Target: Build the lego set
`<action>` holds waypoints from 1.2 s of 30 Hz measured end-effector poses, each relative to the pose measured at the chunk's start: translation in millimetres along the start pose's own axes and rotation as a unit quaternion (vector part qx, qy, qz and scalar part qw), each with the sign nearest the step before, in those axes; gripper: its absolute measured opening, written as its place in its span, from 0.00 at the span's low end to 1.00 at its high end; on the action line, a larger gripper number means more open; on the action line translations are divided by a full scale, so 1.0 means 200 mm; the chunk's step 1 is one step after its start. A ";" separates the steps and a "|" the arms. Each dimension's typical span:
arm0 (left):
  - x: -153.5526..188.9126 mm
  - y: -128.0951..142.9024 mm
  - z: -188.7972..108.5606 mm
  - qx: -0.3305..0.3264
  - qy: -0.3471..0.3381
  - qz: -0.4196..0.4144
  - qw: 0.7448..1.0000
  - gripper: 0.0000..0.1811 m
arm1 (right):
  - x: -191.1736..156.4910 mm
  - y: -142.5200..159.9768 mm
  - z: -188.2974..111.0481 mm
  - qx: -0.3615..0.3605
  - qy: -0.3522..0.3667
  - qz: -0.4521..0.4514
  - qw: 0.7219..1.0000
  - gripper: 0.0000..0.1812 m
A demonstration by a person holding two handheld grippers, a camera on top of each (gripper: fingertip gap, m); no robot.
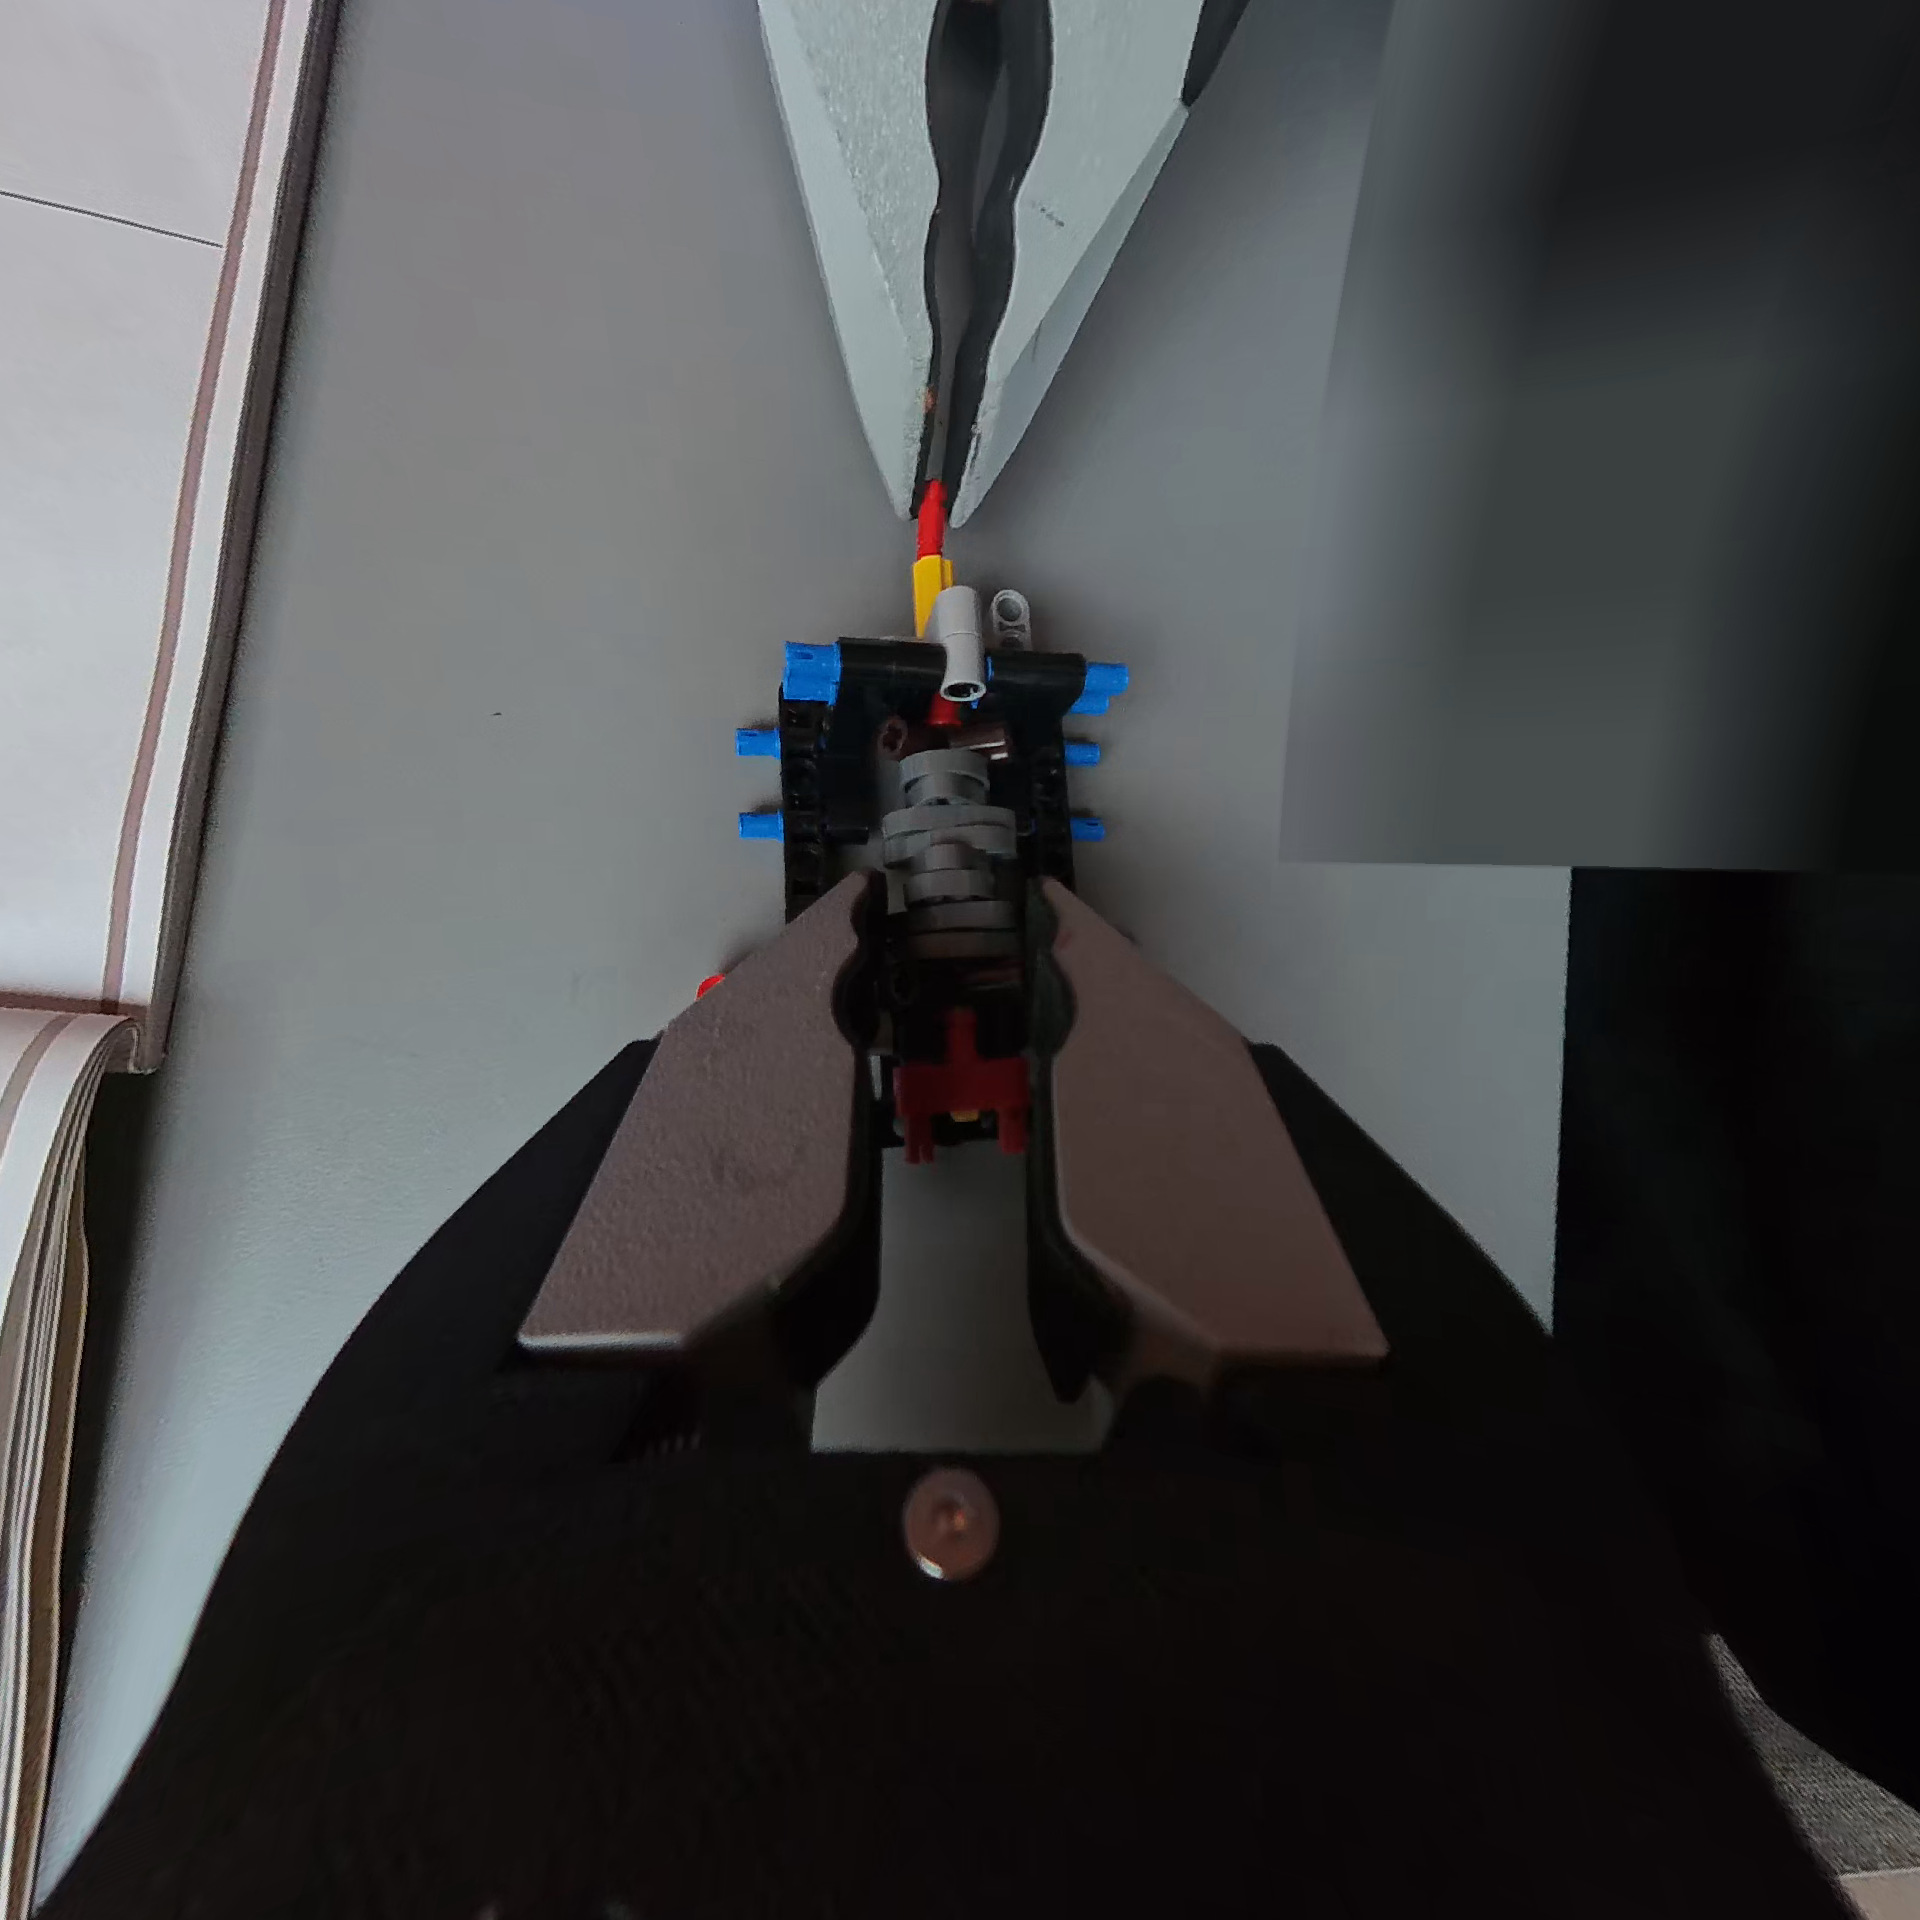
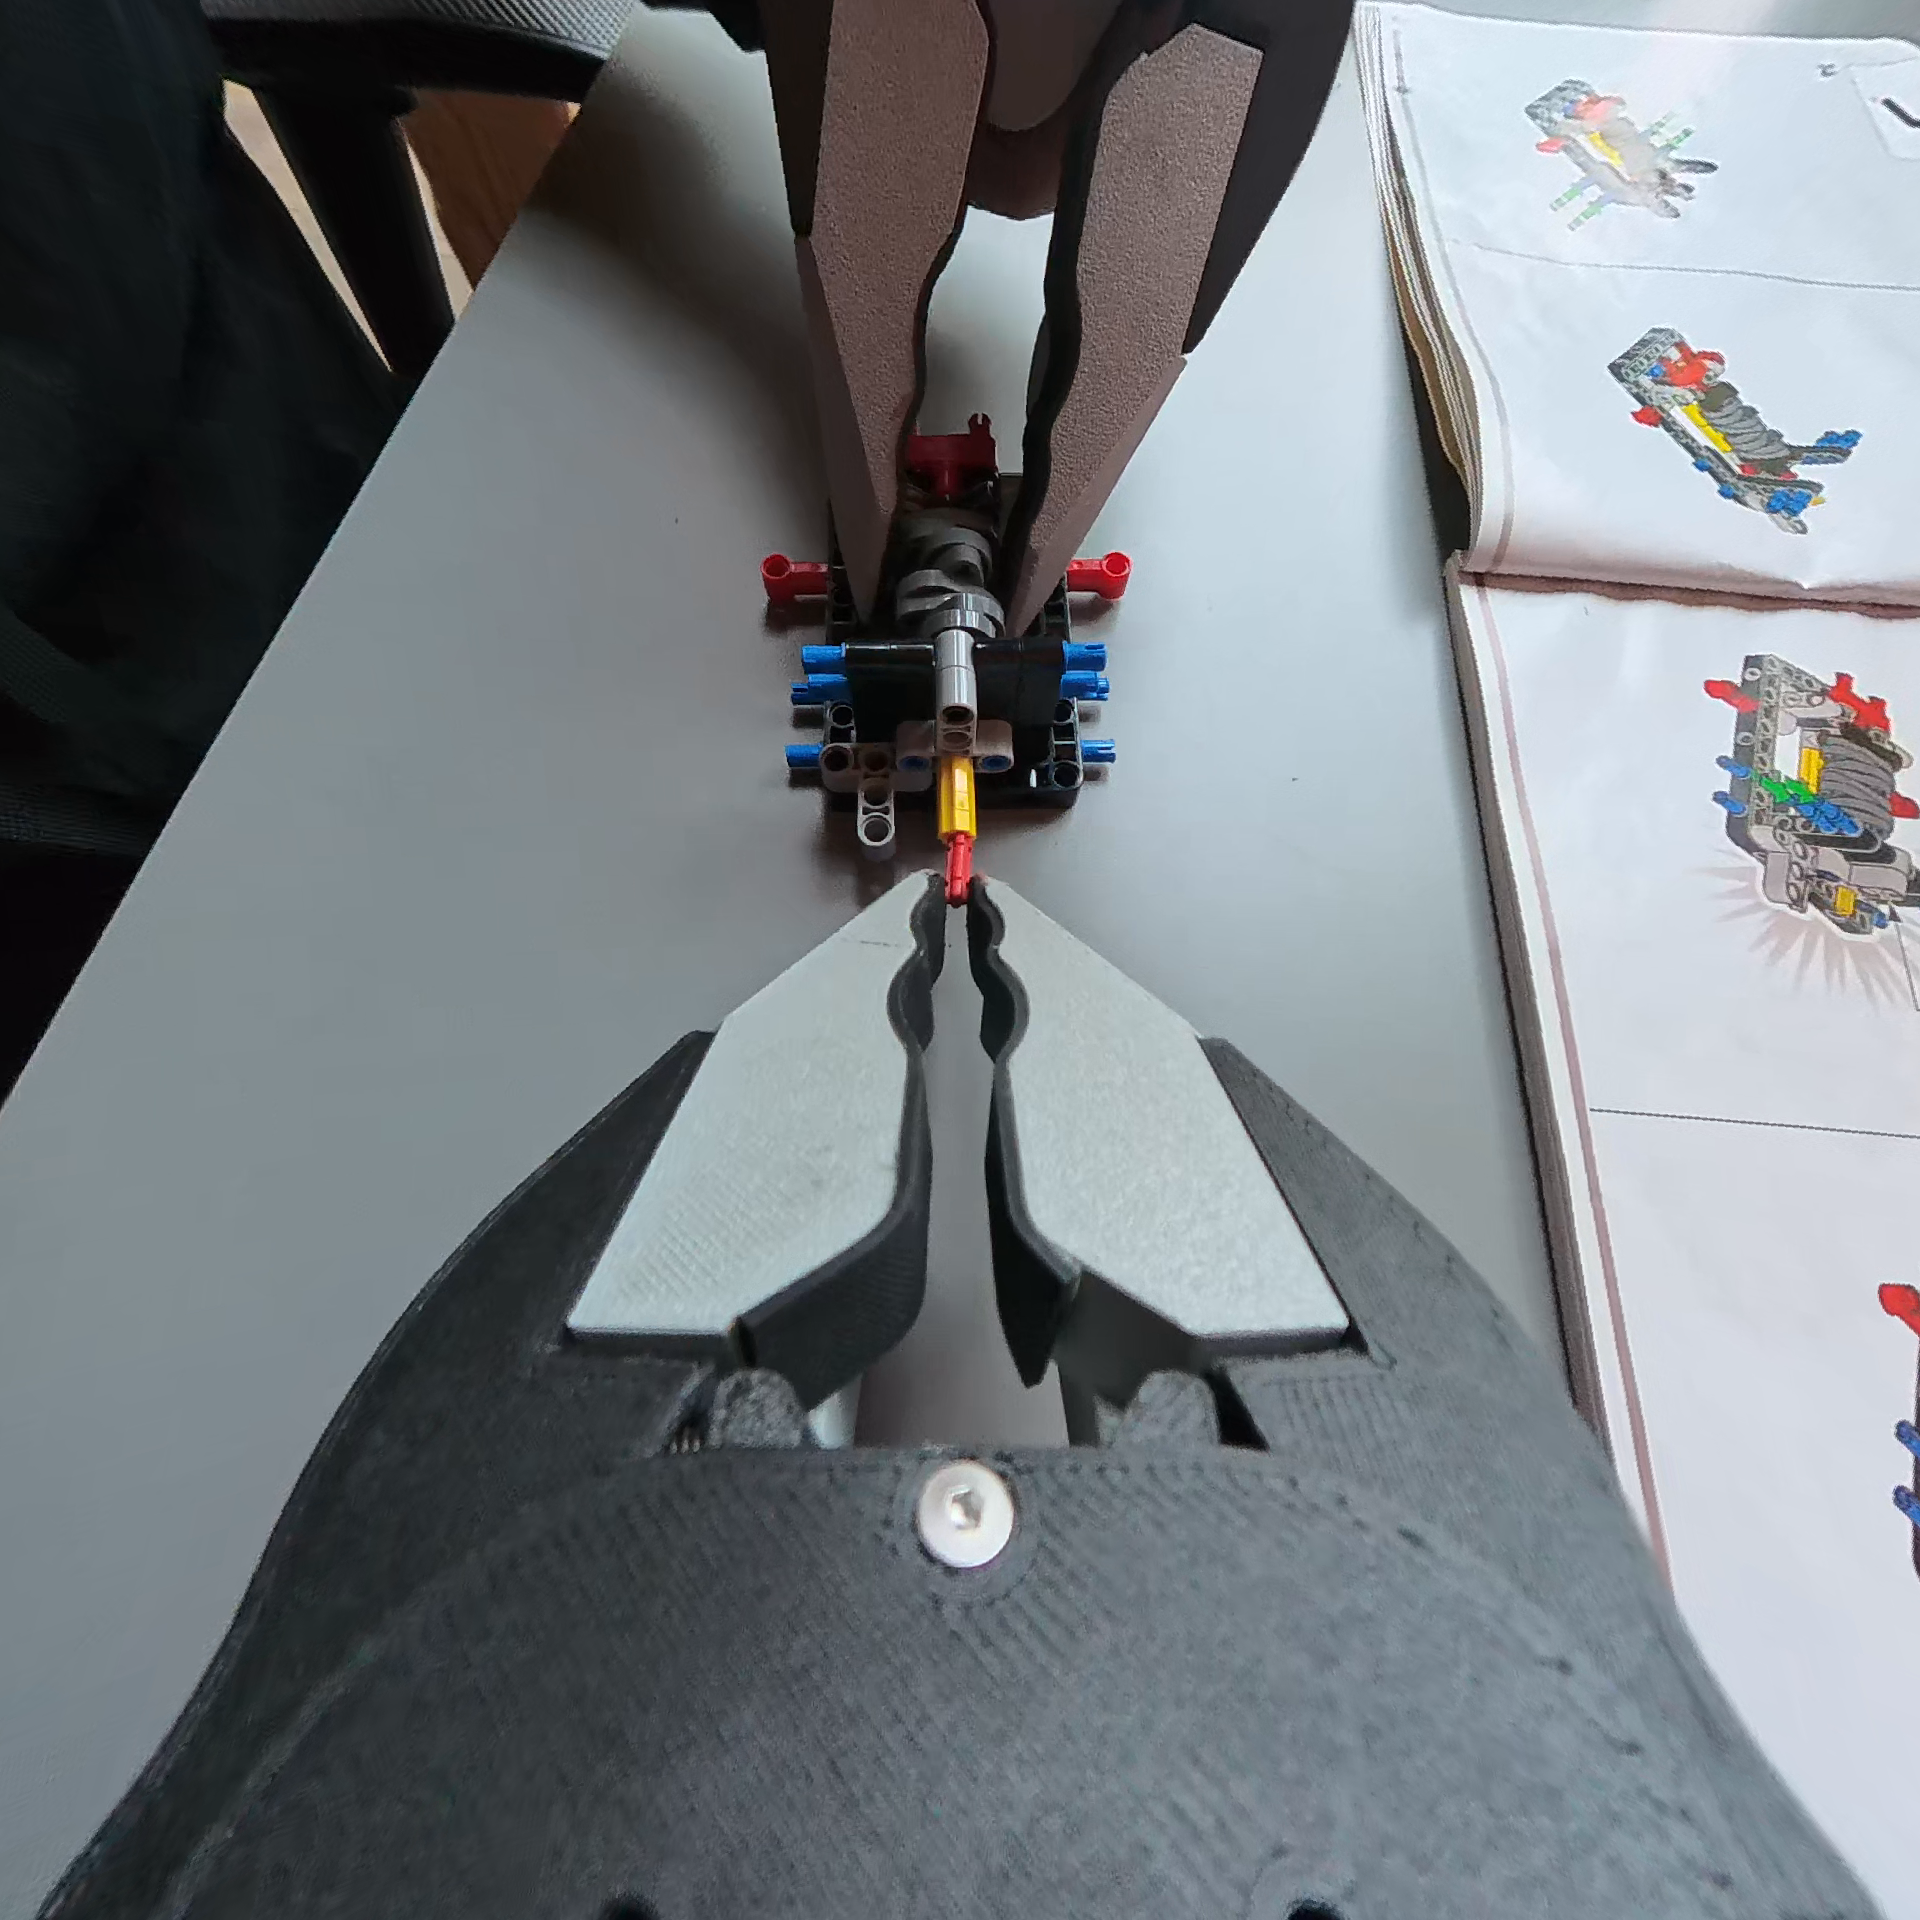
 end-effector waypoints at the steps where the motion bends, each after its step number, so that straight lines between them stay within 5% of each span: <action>1: 0.00 0.00 0.00 0.002 0.000 -0.001 1.000 0.13 | 0.00 0.00 0.00 0.001 -0.003 0.001 1.000 0.01; 18: 0.00 -0.01 0.00 0.055 0.006 -0.006 0.998 0.13 | -0.01 -0.01 0.01 0.001 0.004 0.020 1.000 0.00; 24: 0.00 -0.03 -0.03 0.057 -0.003 -0.004 0.998 0.16 | 0.02 -0.12 -0.11 0.116 0.017 0.046 0.992 0.00; 30: 0.07 -0.26 -0.17 0.146 -0.008 -0.012 0.989 0.09 | 0.06 -0.28 -0.26 0.270 0.006 0.111 0.957 0.00; 36: 0.17 -0.42 -0.11 0.175 0.036 -0.032 0.983 0.10 | 0.01 -0.33 -0.25 0.289 0.018 0.079 0.954 0.00</action>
Point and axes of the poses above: each gripper's, where its closed fingertips meet, z out along the fingers, y out of its underside, x = y × z across the jaws, the point moved 2 cm from there along -z, back along the fingers, and after that the axes turned 6 degrees about -z, right-handed, at the moved point
